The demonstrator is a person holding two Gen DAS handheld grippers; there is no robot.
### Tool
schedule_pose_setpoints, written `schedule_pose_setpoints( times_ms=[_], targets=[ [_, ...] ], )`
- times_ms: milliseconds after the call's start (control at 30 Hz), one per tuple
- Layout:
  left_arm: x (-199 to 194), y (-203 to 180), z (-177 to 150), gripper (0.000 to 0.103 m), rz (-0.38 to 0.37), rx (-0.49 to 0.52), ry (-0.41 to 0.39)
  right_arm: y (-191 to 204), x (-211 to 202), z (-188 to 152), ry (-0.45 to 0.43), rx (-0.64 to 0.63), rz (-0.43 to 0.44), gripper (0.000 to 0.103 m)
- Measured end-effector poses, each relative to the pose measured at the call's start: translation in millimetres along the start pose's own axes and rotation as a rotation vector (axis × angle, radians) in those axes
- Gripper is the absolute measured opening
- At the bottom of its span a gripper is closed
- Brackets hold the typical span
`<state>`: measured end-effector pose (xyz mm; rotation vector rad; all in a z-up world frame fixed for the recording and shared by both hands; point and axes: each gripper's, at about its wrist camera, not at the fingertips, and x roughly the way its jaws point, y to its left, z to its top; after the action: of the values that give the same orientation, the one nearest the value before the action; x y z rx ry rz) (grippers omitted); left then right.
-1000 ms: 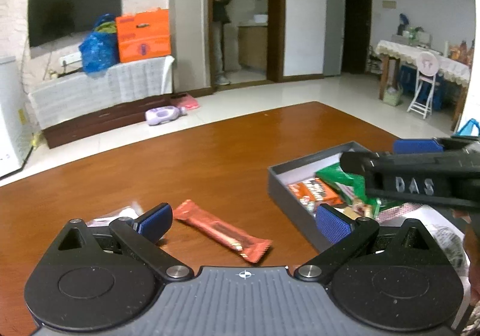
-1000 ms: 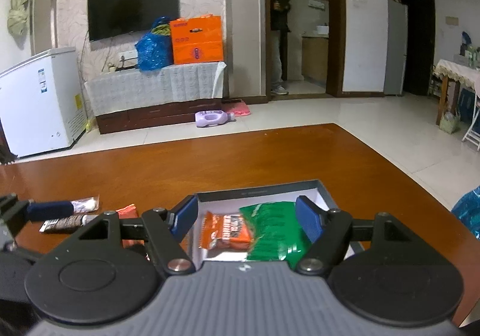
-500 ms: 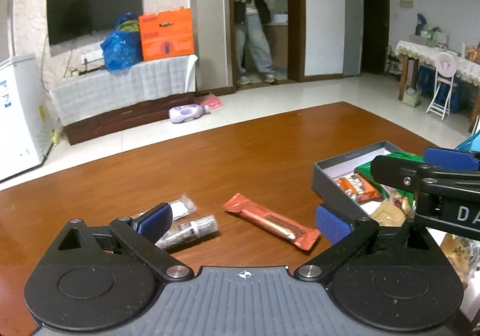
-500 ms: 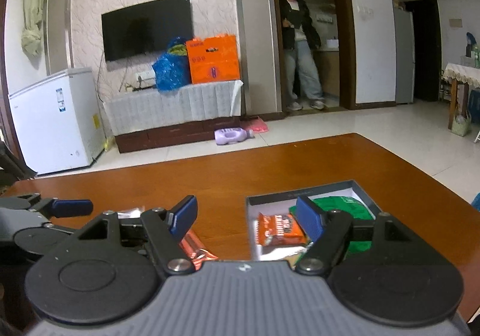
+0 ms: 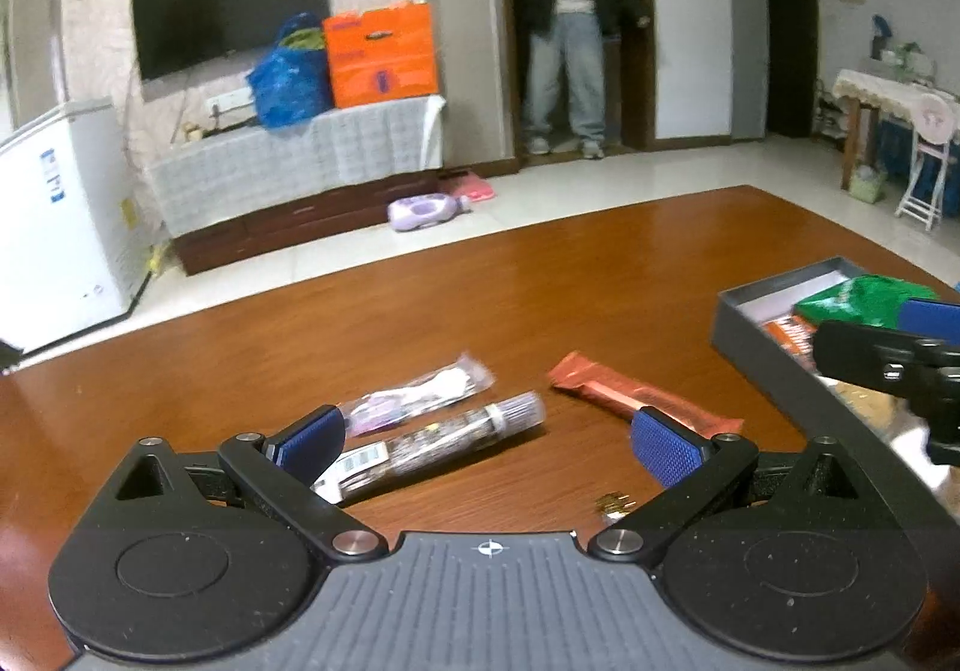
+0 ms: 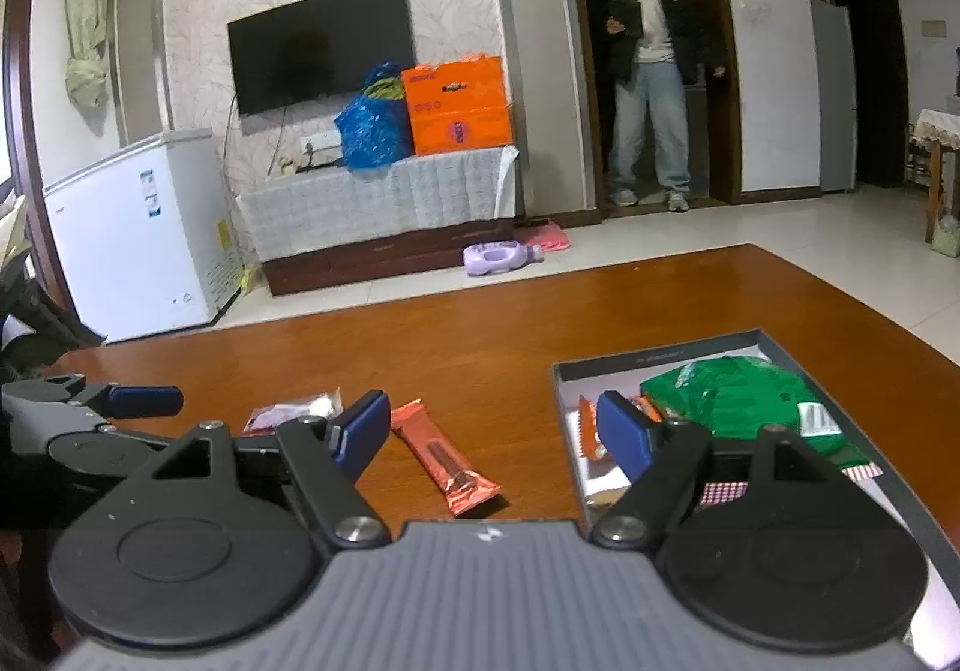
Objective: Organize snacks
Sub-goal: 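Move both tools back over the remaining snacks on the table, then grasp the wrapped candy with right tool while left tool grasps the brown sauce tube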
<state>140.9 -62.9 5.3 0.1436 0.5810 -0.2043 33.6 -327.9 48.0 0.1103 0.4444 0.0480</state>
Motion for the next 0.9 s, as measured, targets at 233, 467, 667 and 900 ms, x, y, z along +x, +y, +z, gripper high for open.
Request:
schedule_pose_setpoints(
  times_ms=[233,467,667,900],
  targets=[
    [6,30,-8,0.103,0.076,-0.066,-0.013,15,13,-10,0.068,-0.074,0.056,0.077],
    [19,37,-12,0.103,0.038,-0.101,0.033,34,32,-22,0.111,-0.148,0.125,0.077],
    [35,36,-17,0.103,0.009,-0.078,0.028,54,47,-40,0.158,-0.229,0.178,0.077],
    [51,40,-16,0.103,-0.021,-0.103,0.057,69,64,-55,0.187,-0.299,0.197,0.077]
  ],
)
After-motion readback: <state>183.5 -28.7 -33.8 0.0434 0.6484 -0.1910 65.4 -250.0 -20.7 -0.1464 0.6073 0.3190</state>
